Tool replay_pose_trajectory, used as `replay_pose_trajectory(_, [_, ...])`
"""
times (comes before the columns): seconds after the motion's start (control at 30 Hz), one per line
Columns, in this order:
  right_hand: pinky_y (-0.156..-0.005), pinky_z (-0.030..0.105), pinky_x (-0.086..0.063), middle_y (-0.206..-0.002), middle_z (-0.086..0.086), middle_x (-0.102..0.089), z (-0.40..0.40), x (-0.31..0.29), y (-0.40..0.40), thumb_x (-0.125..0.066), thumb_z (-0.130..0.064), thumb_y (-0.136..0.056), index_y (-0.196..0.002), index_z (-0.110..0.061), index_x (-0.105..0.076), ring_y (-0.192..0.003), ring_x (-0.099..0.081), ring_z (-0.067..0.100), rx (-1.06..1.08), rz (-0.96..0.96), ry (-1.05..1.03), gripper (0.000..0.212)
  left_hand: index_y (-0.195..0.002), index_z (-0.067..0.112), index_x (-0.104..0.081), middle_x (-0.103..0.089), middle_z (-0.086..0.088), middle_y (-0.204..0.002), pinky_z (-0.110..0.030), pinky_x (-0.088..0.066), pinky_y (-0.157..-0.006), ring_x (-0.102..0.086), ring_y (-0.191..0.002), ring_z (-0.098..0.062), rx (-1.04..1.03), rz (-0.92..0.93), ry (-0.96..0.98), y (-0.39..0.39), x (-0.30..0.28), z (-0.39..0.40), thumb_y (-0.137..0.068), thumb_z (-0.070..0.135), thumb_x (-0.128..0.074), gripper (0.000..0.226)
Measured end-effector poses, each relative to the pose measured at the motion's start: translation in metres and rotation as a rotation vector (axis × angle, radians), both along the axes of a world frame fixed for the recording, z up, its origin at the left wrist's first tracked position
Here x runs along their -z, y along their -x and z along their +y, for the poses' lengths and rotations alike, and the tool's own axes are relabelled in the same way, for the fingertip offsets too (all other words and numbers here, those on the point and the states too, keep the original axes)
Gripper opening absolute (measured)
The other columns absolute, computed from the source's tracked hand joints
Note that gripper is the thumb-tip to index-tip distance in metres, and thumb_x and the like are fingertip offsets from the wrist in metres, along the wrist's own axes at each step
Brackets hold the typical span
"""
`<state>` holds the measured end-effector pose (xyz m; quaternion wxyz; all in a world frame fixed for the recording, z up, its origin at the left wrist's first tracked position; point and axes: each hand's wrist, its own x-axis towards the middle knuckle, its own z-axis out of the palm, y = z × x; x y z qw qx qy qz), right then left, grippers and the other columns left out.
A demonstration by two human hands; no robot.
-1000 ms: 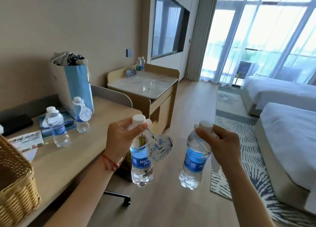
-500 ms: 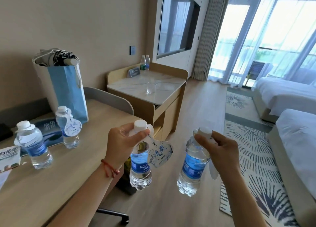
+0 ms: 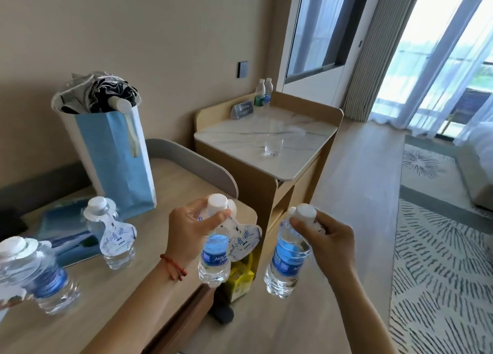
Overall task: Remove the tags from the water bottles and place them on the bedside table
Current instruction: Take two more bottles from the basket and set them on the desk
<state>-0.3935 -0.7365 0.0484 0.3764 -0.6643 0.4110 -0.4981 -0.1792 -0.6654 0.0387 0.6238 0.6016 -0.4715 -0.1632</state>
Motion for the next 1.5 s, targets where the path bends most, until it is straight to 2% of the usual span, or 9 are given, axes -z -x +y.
replay_pose_trajectory(0.1, [-0.056, 0.007, -0.049, -0.080, -0.020, -0.068, -0.038, 0.011, -0.023, -0.069, -0.045, -0.059, -0.088, -0.030, -0.067, -0.076, -0.066, -0.005, -0.052, -0.009, -0.003, 0.032, -0.087, 0.038, -0.067, -0.073, 0.006, -0.080, -0.046, -0.057, -0.072, -0.069, -0.078, -0.022, -0.059, 0.017, -0.009, -0.017, 0.012, -0.027, -0.061, 0.047, -0.068, 0.028])
replay_pose_trajectory(0.23, [-0.058, 0.008, -0.050, -0.081, -0.024, -0.068, -0.091, 0.028, -0.053, -0.070, -0.046, -0.057, -0.085, -0.039, -0.065, -0.079, -0.066, -0.005, -0.163, -0.014, -0.023, 0.029, -0.085, 0.038, -0.070, -0.074, 0.006, -0.077, -0.043, -0.057, -0.070, -0.069, -0.077, -0.021, -0.151, 0.052, -0.014, -0.034, 0.033, -0.062, -0.063, 0.042, -0.071, 0.023])
replay_pose_trajectory(0.4, [-0.060, 0.009, -0.051, -0.078, -0.030, -0.069, -0.147, 0.042, -0.091, -0.072, -0.045, -0.057, -0.082, -0.046, -0.063, -0.079, -0.065, -0.005, -0.296, -0.017, -0.050, 0.026, -0.082, 0.040, -0.070, -0.073, 0.015, -0.079, -0.016, -0.052, -0.063, -0.066, -0.074, -0.006, -0.276, 0.070, -0.004, -0.054, 0.049, -0.095, -0.061, 0.045, -0.079, 0.023])
replay_pose_trajectory(0.53, [-0.062, 0.009, -0.050, -0.078, -0.025, -0.069, -0.177, 0.053, -0.119, -0.071, -0.047, -0.059, -0.082, -0.047, -0.063, -0.080, -0.064, -0.003, -0.385, 0.004, -0.039, 0.024, -0.085, 0.037, -0.067, -0.069, 0.030, -0.072, -0.003, -0.043, -0.059, -0.061, -0.068, 0.008, -0.424, 0.043, -0.010, -0.067, 0.062, -0.110, -0.063, 0.030, -0.082, 0.027])
replay_pose_trajectory(0.67, [-0.065, 0.006, -0.050, -0.078, -0.030, -0.067, -0.195, 0.070, -0.144, -0.073, -0.041, -0.063, -0.083, -0.049, -0.061, -0.084, -0.063, -0.006, -0.454, 0.021, -0.073, 0.024, -0.088, 0.034, -0.067, -0.068, 0.031, -0.075, -0.004, -0.045, -0.069, -0.063, -0.078, 0.009, -0.531, 0.032, -0.041, -0.084, 0.077, -0.117, -0.068, 0.012, -0.076, 0.031])
replay_pose_trajectory(0.8, [-0.062, 0.002, -0.046, -0.078, -0.027, -0.065, -0.205, 0.085, -0.165, -0.078, -0.025, -0.068, -0.083, -0.050, -0.059, -0.083, -0.061, -0.012, -0.466, 0.040, -0.084, 0.035, -0.097, 0.020, -0.066, -0.067, 0.015, -0.084, -0.002, -0.042, -0.069, -0.060, -0.076, 0.014, -0.627, -0.019, -0.040, -0.099, 0.086, -0.122, -0.067, 0.005, -0.077, 0.035])
replay_pose_trajectory(0.93, [-0.064, 0.006, -0.049, -0.085, -0.019, -0.068, -0.210, 0.096, -0.181, -0.078, -0.026, -0.069, -0.086, -0.045, -0.062, -0.083, -0.062, -0.007, -0.491, 0.070, -0.106, 0.030, -0.098, 0.021, -0.066, -0.069, 0.009, -0.088, -0.005, -0.045, -0.071, -0.060, -0.077, 0.012, -0.649, 0.002, -0.066, -0.112, 0.096, -0.124, -0.068, 0.005, -0.077, 0.036])
replay_pose_trajectory(1.23, [-0.072, 0.019, -0.052, -0.090, -0.024, -0.064, -0.221, 0.103, -0.202, -0.076, -0.029, -0.069, -0.089, -0.048, -0.058, -0.089, -0.063, 0.001, -0.501, 0.095, -0.099, 0.033, -0.098, 0.032, -0.065, -0.068, 0.014, -0.091, -0.009, -0.049, -0.075, -0.062, -0.085, 0.007, -0.658, 0.010, -0.079, -0.128, 0.108, -0.129, -0.068, 0.012, -0.077, 0.038])
replay_pose_trajectory(1.5, [-0.070, 0.014, -0.049, -0.091, -0.028, -0.058, -0.223, 0.110, -0.206, -0.072, -0.035, -0.069, -0.092, -0.049, -0.052, -0.087, -0.060, -0.002, -0.484, 0.119, -0.057, 0.033, -0.099, 0.025, -0.067, -0.070, 0.011, -0.091, -0.012, -0.050, -0.075, -0.064, -0.086, 0.003, -0.660, 0.003, -0.078, -0.125, 0.112, -0.127, -0.069, 0.017, -0.077, 0.033])
